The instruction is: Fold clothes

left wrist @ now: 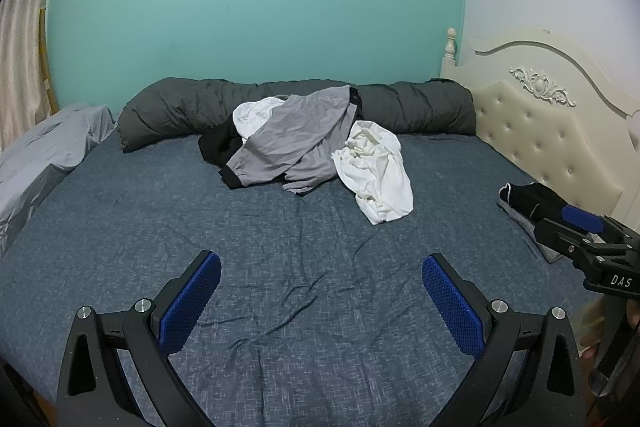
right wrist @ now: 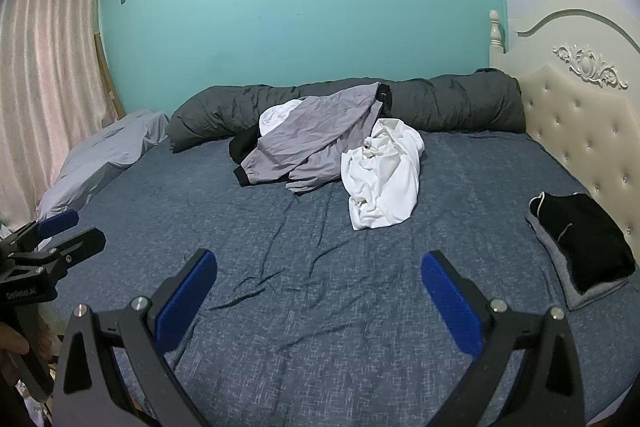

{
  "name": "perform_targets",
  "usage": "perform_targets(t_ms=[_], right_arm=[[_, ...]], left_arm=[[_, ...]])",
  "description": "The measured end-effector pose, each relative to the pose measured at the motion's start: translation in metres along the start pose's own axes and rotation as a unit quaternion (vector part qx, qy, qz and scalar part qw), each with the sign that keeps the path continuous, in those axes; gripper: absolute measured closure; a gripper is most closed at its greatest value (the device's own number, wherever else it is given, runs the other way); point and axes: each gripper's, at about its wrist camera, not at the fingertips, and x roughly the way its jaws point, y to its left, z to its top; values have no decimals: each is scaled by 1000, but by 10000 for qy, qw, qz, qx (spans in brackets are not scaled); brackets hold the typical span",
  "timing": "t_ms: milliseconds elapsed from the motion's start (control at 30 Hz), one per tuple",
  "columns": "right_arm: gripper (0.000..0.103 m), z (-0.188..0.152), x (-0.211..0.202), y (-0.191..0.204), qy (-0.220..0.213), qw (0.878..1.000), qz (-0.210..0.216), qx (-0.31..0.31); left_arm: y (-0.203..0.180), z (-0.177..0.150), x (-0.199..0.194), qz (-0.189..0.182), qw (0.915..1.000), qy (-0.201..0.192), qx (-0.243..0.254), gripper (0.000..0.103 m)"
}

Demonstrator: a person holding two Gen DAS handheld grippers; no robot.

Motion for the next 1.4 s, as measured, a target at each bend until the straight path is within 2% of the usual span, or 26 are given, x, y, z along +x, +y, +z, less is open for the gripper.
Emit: perform_targets(t_ms=[433,700,1000,1267,1400], right_arm=[[0,2,12,-15,157,9998,-21,121],[0,1,41,-46,352,9983,-143,436],[0,1,105,-77,720,9955,-255,554],[0,5,187,-95,1003,9932,-348,473],[0,4,232,-104,1131,9921,-261,468]], left_arm=[[0,2,10,17,10000,-58,-7,0],[-1,-3,39,-110,9999,24,68,0],[15,-8,98,-267,9993,134,-222,0],[48,-18,169,-266,9965,275,-742,0],[65,-26,201,-202,9952,319,-904,0]])
